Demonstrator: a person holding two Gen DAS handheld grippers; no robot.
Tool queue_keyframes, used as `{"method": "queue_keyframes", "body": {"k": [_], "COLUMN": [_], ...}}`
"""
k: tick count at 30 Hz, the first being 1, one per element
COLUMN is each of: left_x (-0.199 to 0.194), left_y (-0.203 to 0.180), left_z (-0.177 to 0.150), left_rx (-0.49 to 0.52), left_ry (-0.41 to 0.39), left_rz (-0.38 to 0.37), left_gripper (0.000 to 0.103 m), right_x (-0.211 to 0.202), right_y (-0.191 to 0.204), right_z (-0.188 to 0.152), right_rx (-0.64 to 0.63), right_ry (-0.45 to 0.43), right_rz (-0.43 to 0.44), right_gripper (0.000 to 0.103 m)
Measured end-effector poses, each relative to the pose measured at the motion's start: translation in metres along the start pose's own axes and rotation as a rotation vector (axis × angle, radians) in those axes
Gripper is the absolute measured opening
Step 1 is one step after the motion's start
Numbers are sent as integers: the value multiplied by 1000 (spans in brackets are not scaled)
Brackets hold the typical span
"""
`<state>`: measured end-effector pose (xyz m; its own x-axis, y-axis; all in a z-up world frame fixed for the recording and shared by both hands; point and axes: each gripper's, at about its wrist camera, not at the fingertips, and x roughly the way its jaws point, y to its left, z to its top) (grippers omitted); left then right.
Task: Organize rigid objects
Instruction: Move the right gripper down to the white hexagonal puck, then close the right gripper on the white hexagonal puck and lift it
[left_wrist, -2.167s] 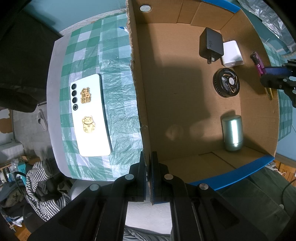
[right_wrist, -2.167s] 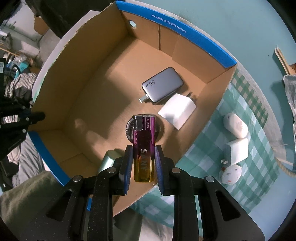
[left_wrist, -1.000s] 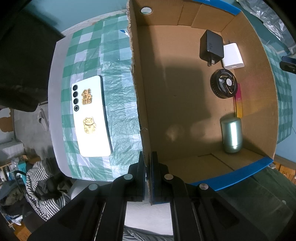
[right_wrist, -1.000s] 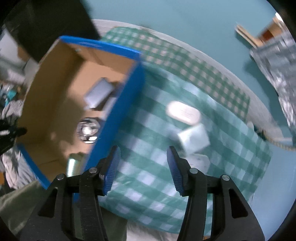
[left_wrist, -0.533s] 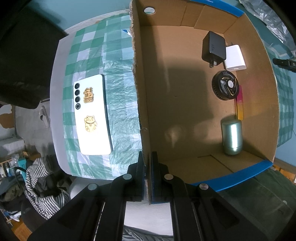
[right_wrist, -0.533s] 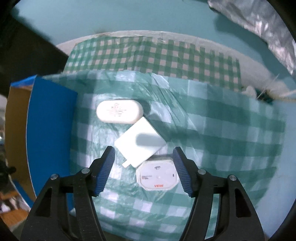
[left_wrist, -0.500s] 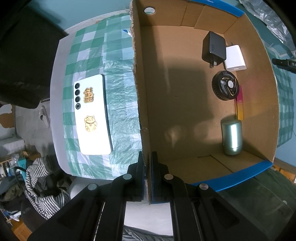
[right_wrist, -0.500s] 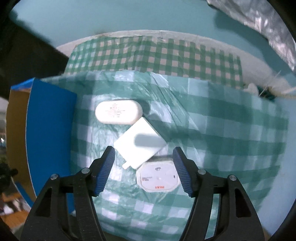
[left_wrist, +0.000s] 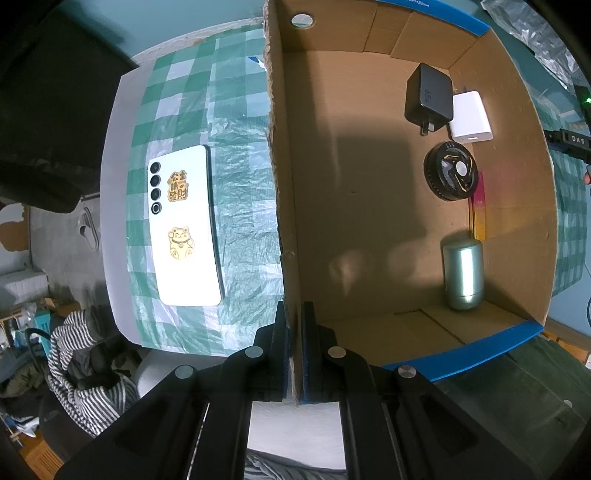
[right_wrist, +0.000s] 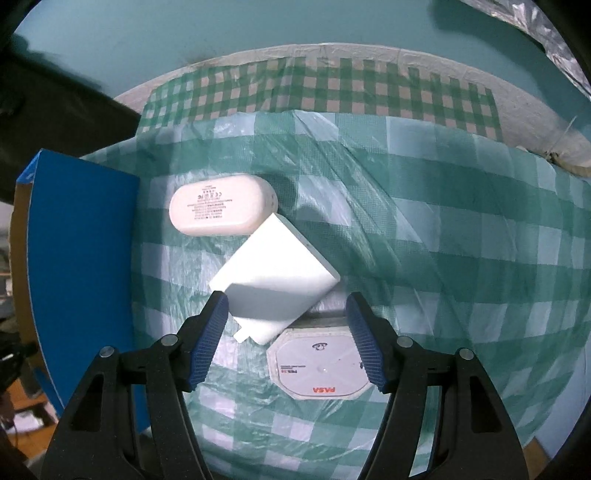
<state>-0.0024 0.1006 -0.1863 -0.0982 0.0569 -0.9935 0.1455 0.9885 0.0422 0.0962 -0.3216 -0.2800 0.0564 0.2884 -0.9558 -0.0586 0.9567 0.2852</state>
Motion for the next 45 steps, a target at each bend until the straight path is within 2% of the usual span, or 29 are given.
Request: {"method": "queue_keyframes", "body": {"k": [9, 16, 21, 25, 34, 45], "left_x": [0, 1, 2, 2, 2, 1], "left_y": [1, 0, 0, -1, -2, -2], "left_z": [1, 1, 1, 1, 0, 1], "left_rx": [4, 11, 19, 21, 22, 23], "left_ry": [1, 1, 0, -1, -3, -3], "left_rz": [-4, -8, -6, -5, -3, -6], "left_gripper": [4, 4, 4, 4, 4, 4], "right_x": [7, 18, 25, 28, 30, 24], "right_y": [0, 17, 36, 46, 51, 69], "right_z": [-26, -53, -64, -66, -55, -65], "right_rx": [-4, -118, -229, -271, -273, -266], "right_ry": [92, 173, 155, 140, 160, 165], "right_rz": [-7, -68, -173, -228, -271, -235], "right_gripper": [68, 68, 67, 65, 54, 54]}}
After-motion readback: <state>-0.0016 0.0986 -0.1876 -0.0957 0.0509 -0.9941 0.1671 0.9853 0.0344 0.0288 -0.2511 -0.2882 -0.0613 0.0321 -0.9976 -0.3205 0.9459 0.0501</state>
